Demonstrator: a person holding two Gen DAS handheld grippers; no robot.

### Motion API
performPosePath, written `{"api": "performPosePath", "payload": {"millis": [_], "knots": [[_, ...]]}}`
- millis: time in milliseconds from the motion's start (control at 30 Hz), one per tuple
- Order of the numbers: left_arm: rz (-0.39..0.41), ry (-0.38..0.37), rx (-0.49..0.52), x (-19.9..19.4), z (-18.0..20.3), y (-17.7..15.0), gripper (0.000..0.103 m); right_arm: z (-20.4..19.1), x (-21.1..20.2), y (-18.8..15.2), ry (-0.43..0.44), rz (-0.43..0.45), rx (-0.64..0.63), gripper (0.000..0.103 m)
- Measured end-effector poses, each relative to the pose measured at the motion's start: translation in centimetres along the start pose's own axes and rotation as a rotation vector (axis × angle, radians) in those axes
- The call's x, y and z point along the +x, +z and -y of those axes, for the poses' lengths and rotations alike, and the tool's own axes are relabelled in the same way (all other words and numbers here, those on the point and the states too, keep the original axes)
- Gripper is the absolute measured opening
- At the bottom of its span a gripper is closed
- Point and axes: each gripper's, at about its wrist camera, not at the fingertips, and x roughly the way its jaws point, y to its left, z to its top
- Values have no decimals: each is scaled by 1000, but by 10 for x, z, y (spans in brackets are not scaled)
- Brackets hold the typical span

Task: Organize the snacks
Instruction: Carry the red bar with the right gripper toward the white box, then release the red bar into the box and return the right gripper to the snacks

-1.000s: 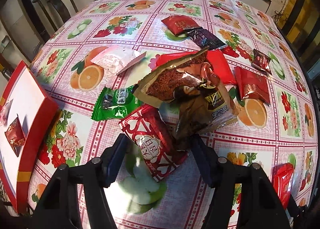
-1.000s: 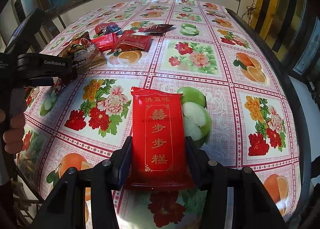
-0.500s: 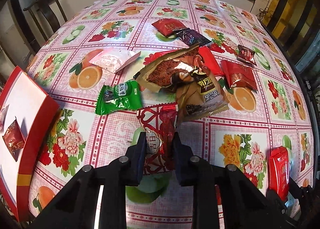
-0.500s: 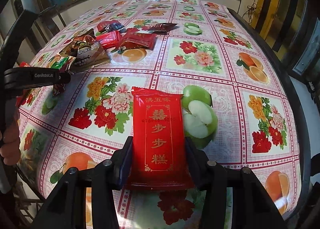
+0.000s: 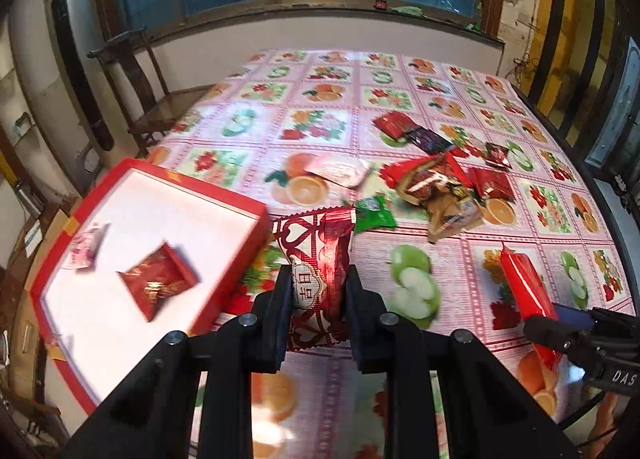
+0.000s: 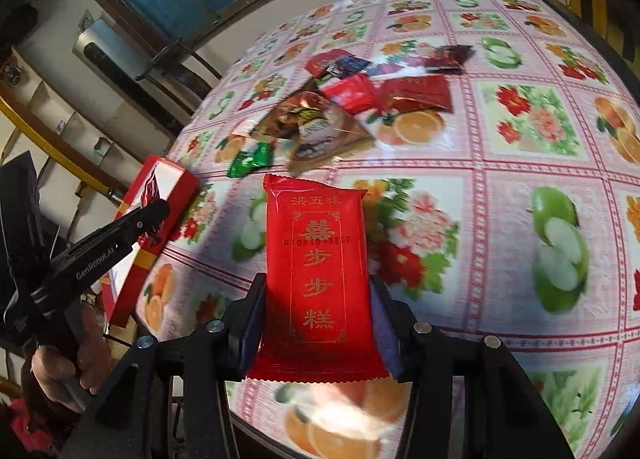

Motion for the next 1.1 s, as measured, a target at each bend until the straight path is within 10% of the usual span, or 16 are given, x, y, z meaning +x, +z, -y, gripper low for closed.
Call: {"api": "performPosePath", "payload": {"millis": [300,700,833,1100], "knots": [[-13,185,-149,-10,-126,-18,24,-130,69,31,96,-34,-193,53],[-82,328,-293,9,-196,-31,30,-253,138,37,149,-51,-399,54],[-56,380,-311,0,-193,-26,69,-241,109,46,140,52,-425,55],[19,287,-134,-11,-114,3,79,-106,48,80,-57,218,-266,55]]}}
